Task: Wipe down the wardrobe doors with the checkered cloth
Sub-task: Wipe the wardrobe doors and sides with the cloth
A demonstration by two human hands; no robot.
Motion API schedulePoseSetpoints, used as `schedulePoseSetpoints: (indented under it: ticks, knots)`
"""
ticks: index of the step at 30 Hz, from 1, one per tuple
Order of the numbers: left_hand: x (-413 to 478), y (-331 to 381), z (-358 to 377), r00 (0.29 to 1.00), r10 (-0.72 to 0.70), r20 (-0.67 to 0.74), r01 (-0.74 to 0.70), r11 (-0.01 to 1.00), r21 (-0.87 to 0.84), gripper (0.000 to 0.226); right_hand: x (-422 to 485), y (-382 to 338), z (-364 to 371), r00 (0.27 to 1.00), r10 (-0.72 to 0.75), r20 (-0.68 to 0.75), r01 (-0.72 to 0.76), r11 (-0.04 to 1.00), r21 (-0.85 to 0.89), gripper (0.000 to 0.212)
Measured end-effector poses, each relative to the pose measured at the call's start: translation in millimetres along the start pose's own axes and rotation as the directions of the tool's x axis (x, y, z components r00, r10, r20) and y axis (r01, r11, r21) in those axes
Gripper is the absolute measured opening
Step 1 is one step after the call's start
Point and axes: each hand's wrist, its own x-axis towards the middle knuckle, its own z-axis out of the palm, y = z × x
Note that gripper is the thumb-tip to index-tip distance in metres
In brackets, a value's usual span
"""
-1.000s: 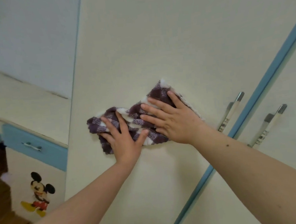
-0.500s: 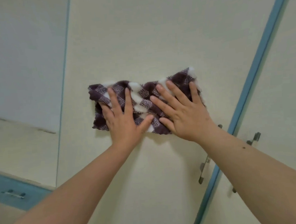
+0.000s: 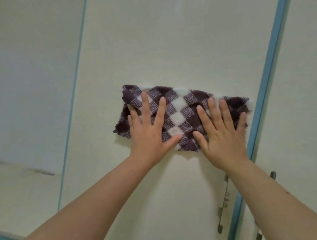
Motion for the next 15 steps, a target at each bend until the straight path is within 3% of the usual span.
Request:
schedulePoseSetpoints:
  ticks: [3, 10, 15]
  knots:
    - [10, 12, -3, 0.998, 0.052, -0.025, -0.051, 0.998, 0.019, 0.092, -5, 7, -2, 0.998, 0.066, -0.005, -0.066, 0.998, 0.022, 0.063]
    - [41, 24, -6, 0.987, 0.135, 0.088, -0.145, 0.982, 0.118, 0.085, 8, 23, -8, 0.993, 0.113, 0.016, -0.113, 0.993, 0.044, 0.064]
    - [75, 24, -10, 0.988, 0.123, 0.098, -0.134, 0.984, 0.117, 0.076, 36, 34, -14, 0.990, 0.141, -0.025, -0.139, 0.988, 0.061, 0.064]
